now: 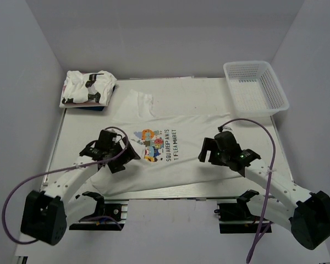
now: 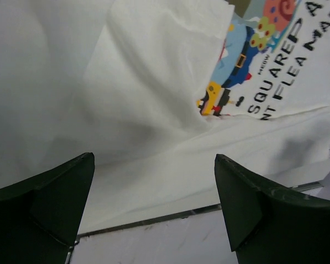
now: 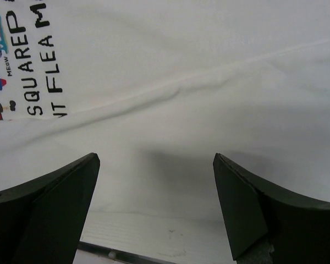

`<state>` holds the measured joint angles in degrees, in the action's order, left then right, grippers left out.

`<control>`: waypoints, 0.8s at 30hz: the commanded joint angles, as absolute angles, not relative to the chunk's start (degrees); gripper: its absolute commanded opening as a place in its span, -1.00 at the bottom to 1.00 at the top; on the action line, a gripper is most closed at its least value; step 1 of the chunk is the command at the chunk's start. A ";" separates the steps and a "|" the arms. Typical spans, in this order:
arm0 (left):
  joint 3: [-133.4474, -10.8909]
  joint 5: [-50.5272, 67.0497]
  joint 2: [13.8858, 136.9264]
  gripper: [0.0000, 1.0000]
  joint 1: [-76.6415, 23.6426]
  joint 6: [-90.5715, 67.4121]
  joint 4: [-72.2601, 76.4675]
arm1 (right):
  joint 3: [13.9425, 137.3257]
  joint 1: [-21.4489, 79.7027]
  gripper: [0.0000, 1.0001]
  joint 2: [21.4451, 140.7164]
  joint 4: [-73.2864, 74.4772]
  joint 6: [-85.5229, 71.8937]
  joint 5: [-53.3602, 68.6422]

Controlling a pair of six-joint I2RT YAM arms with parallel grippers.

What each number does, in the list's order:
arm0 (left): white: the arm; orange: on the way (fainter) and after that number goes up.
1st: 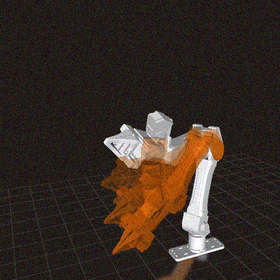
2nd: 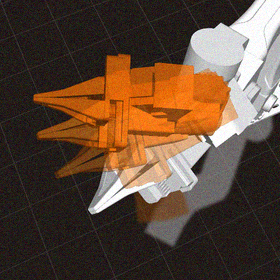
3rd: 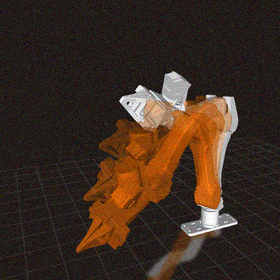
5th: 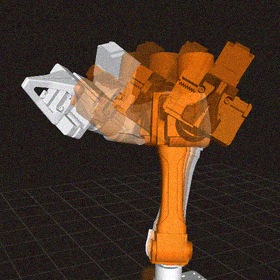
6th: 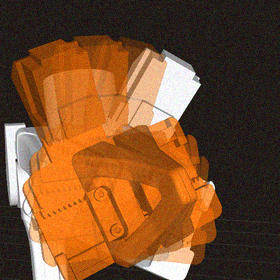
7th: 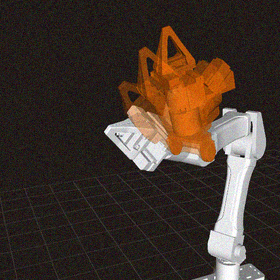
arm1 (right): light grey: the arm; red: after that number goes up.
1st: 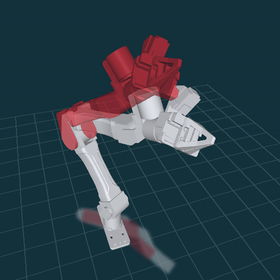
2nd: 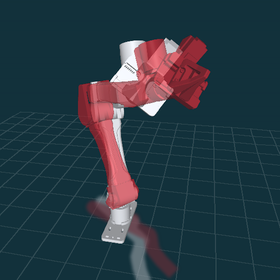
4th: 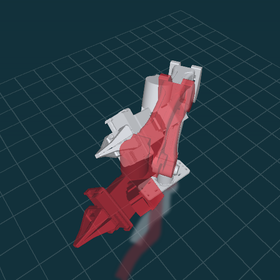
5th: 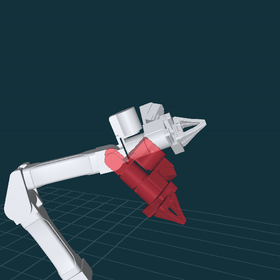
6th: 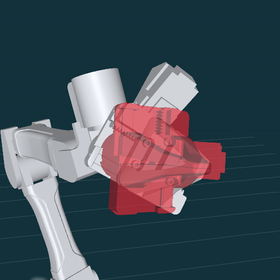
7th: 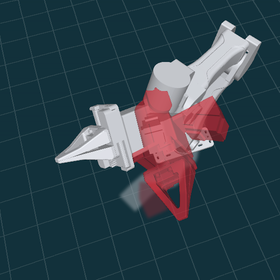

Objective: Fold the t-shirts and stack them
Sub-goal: Fold the flattened tshirt in 1/3 of the way, then grap the side of the flattened tshirt furthest away from the robot with both arms

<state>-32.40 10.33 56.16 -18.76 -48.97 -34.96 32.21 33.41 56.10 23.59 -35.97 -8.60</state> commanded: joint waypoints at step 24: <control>-57.29 4.05 91.40 0.99 -25.40 -37.71 -18.45 | 34.98 32.96 0.80 60.56 16.53 -35.07 -13.97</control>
